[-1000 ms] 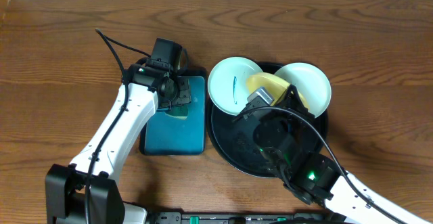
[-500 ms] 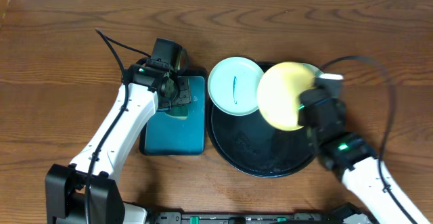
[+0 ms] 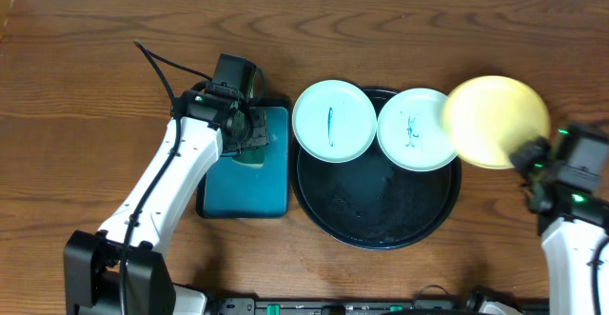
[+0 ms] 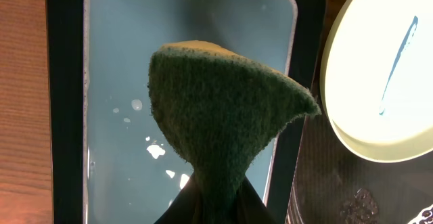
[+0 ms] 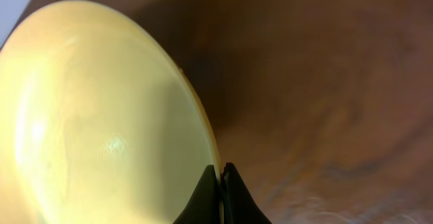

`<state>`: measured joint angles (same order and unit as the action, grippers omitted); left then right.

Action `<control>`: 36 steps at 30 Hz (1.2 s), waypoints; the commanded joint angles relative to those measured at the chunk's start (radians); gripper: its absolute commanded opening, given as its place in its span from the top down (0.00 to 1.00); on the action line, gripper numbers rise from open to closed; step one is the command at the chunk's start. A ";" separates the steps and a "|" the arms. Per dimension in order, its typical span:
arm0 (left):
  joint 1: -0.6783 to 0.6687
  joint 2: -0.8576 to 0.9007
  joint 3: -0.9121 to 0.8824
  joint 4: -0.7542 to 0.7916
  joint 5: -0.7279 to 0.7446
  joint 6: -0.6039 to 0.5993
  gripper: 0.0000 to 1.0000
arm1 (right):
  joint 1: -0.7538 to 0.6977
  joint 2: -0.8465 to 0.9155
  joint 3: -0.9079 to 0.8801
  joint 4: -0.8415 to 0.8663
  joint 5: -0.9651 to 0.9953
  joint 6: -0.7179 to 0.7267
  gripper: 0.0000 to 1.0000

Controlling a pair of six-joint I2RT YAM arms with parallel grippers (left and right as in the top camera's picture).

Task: Clean dirty plates on tray and stack at the side
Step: 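Lift the yellow plate with right gripper and carry it right, then set the yellow plate down on the table right of the tray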

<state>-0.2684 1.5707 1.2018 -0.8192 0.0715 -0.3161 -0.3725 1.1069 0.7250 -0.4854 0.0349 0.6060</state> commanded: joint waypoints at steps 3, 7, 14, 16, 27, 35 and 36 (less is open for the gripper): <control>0.005 0.006 -0.007 -0.003 -0.013 0.009 0.89 | -0.206 0.090 0.014 -0.005 -0.039 0.079 0.99; 0.005 0.006 -0.007 -0.003 -0.013 0.009 0.89 | -0.297 0.187 0.014 0.006 -0.040 0.123 0.99; 0.005 0.006 -0.007 -0.003 -0.013 0.008 0.89 | -0.319 0.336 0.014 0.102 -0.105 0.102 0.99; 0.005 0.006 -0.007 -0.003 -0.013 0.008 0.89 | -0.317 0.365 0.014 0.117 -0.119 0.092 0.99; 0.005 0.006 -0.007 -0.003 -0.013 0.009 0.89 | -0.266 0.391 0.014 0.219 -0.314 -0.063 0.55; 0.005 0.006 -0.007 -0.005 -0.013 0.008 0.88 | -0.139 0.296 0.056 0.178 -0.313 -0.194 0.50; 0.005 0.006 -0.007 -0.006 -0.013 0.008 0.89 | -0.120 0.284 0.065 0.171 -0.313 -0.214 0.50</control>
<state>-0.2684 1.5707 1.2015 -0.8192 0.0715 -0.3164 -0.5579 1.4578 0.7330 -0.3023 -0.2573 0.4953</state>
